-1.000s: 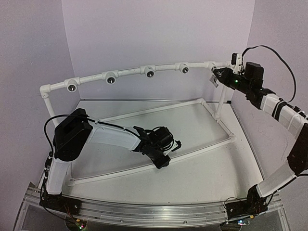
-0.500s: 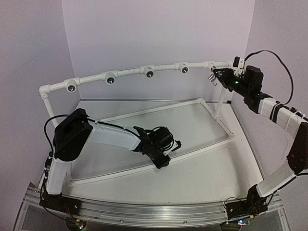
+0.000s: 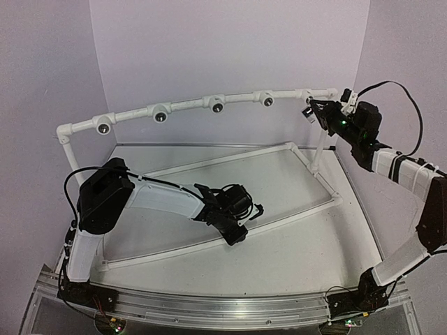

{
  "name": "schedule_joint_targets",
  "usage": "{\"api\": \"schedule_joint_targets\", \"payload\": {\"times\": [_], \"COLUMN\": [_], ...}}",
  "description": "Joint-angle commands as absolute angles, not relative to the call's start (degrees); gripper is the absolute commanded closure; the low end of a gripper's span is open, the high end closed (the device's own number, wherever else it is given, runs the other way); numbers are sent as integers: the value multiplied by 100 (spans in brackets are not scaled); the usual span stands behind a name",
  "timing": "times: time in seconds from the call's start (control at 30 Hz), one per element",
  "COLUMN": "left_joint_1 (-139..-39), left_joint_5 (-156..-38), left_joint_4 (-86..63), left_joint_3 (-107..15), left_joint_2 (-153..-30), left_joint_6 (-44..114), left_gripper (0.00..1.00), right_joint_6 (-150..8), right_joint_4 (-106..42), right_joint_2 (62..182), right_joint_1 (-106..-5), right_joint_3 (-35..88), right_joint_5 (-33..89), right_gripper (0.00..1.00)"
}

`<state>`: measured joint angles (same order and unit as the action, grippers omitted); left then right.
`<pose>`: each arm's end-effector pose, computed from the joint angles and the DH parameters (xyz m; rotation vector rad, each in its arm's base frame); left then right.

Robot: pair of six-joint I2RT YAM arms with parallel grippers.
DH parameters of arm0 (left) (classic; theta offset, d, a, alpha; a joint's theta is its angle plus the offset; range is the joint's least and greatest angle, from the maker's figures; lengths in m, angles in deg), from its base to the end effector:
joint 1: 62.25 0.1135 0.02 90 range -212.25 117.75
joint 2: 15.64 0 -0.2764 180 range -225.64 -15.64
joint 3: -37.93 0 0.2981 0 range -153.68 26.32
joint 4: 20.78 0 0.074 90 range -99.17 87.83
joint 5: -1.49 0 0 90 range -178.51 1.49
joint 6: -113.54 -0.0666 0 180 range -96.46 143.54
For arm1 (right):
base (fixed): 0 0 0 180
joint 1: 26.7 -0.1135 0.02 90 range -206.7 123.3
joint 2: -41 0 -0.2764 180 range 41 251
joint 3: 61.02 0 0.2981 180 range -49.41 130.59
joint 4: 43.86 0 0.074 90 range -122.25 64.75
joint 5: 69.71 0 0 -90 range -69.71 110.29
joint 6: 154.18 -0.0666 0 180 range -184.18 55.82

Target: Install the water faucets

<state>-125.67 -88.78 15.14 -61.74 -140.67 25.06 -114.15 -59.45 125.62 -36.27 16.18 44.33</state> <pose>0.2304 -0.4612 0.0889 1.3881 2.3117 -0.3760 0.4127 0.0971 0.3693 0.1722 1.5362 1.1375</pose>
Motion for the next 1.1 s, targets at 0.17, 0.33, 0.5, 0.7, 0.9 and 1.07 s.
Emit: {"api": "schedule_joint_targets", "payload": {"times": [0.17,0.33,0.5,0.7,0.9,1.07], "left_joint_1": [-12825,-12828,-12834,-12831,-12834,-12828], "left_joint_5": [-9156,-9092,-9072,-9044,-9014,-8978], "left_joint_4": [2505,2503,2503,2503,2509,2525], "left_joint_3": [-5954,-5986,-5994,-5983,-6024,-5974], "left_joint_2": [-14333,-14351,-14393,-14445,-14510,-14502], "left_joint_6": [3041,3037,3042,3040,3031,3014], "left_gripper": [100,100,100,100,100,100], "right_joint_6": [-12515,-13064,-13573,-14103,-14819,-15563], "right_joint_4": [-6628,-6893,-7111,-7255,-7260,-7255], "right_joint_2": [12784,12813,12803,12805,12836,12845], "right_joint_1": [-3719,-3747,-3781,-3818,-3829,-3836], "right_joint_3": [1388,1271,1160,1102,1139,1125], "right_joint_5": [3316,3181,3018,2819,2703,2623], "right_gripper": [100,100,100,100,100,100]}}
